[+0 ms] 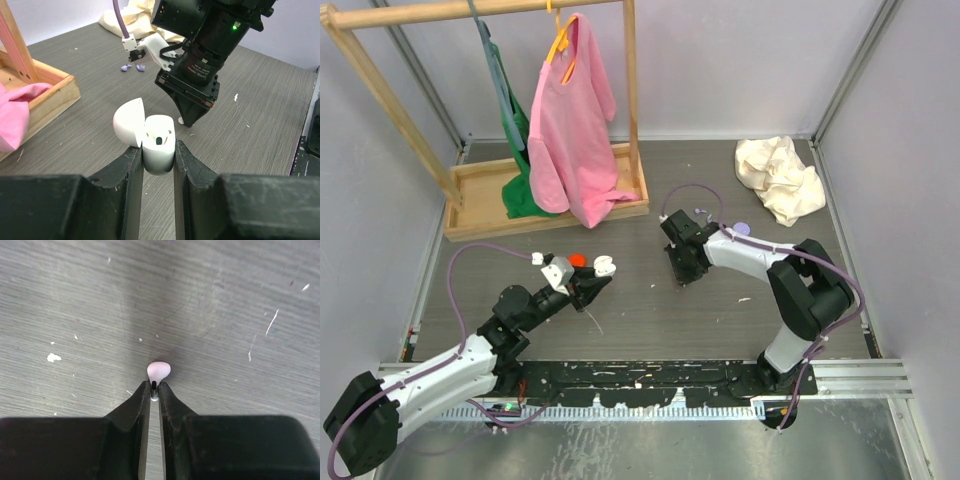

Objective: Insert the wireless bluetooth earbuds into the charging case
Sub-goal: Move the earbud to the center of the board.

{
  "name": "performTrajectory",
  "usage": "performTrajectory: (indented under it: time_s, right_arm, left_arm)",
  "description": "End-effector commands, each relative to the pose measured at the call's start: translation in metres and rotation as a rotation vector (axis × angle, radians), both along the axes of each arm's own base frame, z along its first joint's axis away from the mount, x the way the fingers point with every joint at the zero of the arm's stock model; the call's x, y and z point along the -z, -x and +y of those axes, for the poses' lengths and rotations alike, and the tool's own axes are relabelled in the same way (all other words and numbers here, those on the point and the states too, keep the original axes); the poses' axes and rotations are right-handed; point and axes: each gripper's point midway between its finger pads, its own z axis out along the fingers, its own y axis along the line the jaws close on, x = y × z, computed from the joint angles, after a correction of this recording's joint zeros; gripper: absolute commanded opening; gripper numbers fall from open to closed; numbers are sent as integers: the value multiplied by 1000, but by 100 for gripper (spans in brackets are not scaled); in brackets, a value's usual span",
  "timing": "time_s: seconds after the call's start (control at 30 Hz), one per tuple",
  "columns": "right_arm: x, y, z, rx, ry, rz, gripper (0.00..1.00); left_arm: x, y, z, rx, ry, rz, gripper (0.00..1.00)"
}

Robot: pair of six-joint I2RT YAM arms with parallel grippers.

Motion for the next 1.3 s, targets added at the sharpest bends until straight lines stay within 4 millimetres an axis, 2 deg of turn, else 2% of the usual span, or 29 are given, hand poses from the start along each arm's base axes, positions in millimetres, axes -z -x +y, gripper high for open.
performTrajectory:
  time_s: [0.0, 0.27, 0.43, 0.6, 0.83, 1.27]
  right_arm:
    - [-3, 11, 5, 55, -22, 0, 19]
    - [-5, 11, 10, 47, -25, -22, 31]
    - [-21, 5, 11, 29, -32, -60, 39]
    - [-29, 0, 10, 56, -33, -82, 41]
    - [-23, -7, 3, 146, -7, -98, 49]
    - [-4, -13, 7, 249, -26, -96, 48]
  left_arm:
    - [-31, 0, -3, 10, 64, -61, 0]
    - [-29, 0, -4, 14, 56, -52, 0]
    - [-29, 0, -4, 14, 55, -52, 0]
    - [-29, -1, -5, 14, 54, -50, 0]
    - [-28, 0, -5, 18, 51, -45, 0]
    - [-27, 0, -6, 22, 50, -44, 0]
